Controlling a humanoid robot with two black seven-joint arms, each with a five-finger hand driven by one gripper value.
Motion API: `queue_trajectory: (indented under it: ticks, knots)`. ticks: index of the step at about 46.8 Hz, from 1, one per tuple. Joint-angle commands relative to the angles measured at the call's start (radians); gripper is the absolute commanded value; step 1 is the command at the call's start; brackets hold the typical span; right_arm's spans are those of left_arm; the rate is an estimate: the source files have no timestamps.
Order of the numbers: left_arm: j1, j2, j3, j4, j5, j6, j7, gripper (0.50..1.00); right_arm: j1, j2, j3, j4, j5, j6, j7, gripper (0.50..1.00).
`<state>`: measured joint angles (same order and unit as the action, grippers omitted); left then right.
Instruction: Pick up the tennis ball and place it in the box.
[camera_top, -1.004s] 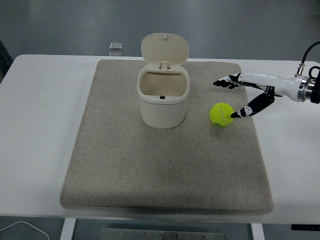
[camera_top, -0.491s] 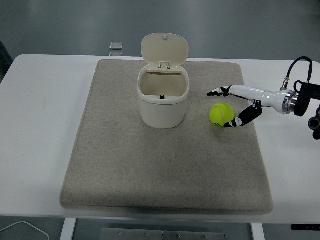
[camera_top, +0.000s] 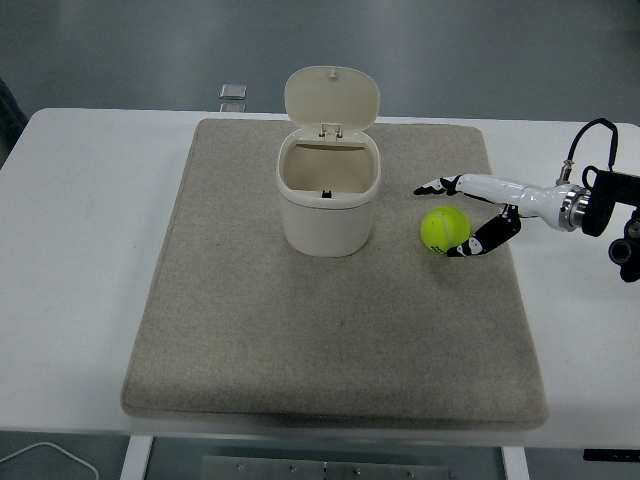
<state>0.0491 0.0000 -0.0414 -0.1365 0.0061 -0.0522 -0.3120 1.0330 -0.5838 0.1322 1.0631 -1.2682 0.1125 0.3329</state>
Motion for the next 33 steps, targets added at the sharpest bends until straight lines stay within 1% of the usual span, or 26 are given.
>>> queue_trajectory:
  ticks: [1, 5, 7, 9, 12, 15, 18, 21, 24, 26, 28, 30, 33]
  knots:
    - [0.000, 0.000, 0.000, 0.000, 0.000, 0.000, 0.001, 0.992, -0.002, 0.006, 0.000, 0.000, -0.003, -0.001, 0.000, 0.909]
    - [0.000, 0.000, 0.000, 0.000, 0.000, 0.000, -0.001, 0.992, -0.004, 0.006, 0.000, 0.000, -0.008, -0.002, 0.000, 0.897]
    - [0.000, 0.000, 0.000, 0.000, 0.000, 0.000, -0.001, 0.992, -0.007, 0.006, 0.000, 0.000, -0.010, -0.007, 0.000, 0.873]
    - [0.000, 0.000, 0.000, 0.000, 0.000, 0.000, 0.001, 0.992, -0.007, 0.006, -0.002, 0.000, -0.011, -0.013, 0.000, 0.860]
    - [0.000, 0.000, 0.000, 0.000, 0.000, 0.000, -0.001, 0.990, -0.005, 0.006, -0.006, 0.000, -0.023, -0.016, 0.000, 0.809]
    - [0.000, 0.000, 0.000, 0.000, 0.000, 0.000, -0.001, 0.992, -0.005, 0.004, -0.011, 0.000, -0.037, -0.016, 0.000, 0.791]
    - [0.000, 0.000, 0.000, 0.000, 0.000, 0.000, 0.001, 0.992, -0.005, 0.004, -0.013, 0.000, -0.042, -0.016, 0.000, 0.754]
    - [0.000, 0.000, 0.000, 0.000, 0.000, 0.000, -0.001, 0.992, -0.004, 0.004, -0.013, 0.000, -0.042, -0.016, 0.000, 0.701]
    - [0.000, 0.000, 0.000, 0.000, 0.000, 0.000, -0.001, 0.992, -0.002, 0.004, -0.013, 0.000, -0.042, -0.011, 0.000, 0.638]
    - [0.000, 0.000, 0.000, 0.000, 0.000, 0.000, -0.001, 0.992, -0.001, 0.002, -0.013, 0.000, -0.040, -0.007, 0.000, 0.582]
    - [0.000, 0.000, 0.000, 0.000, -0.001, 0.000, -0.001, 0.992, 0.001, 0.002, -0.013, 0.000, -0.040, -0.004, 0.000, 0.537]
    - [0.000, 0.000, 0.000, 0.000, 0.000, 0.000, -0.001, 0.992, 0.002, 0.002, -0.011, 0.000, -0.040, -0.002, 0.000, 0.507]
    - [0.000, 0.000, 0.000, 0.000, 0.000, 0.000, 0.001, 0.992, 0.004, 0.002, -0.011, 0.000, -0.040, -0.002, 0.000, 0.500]
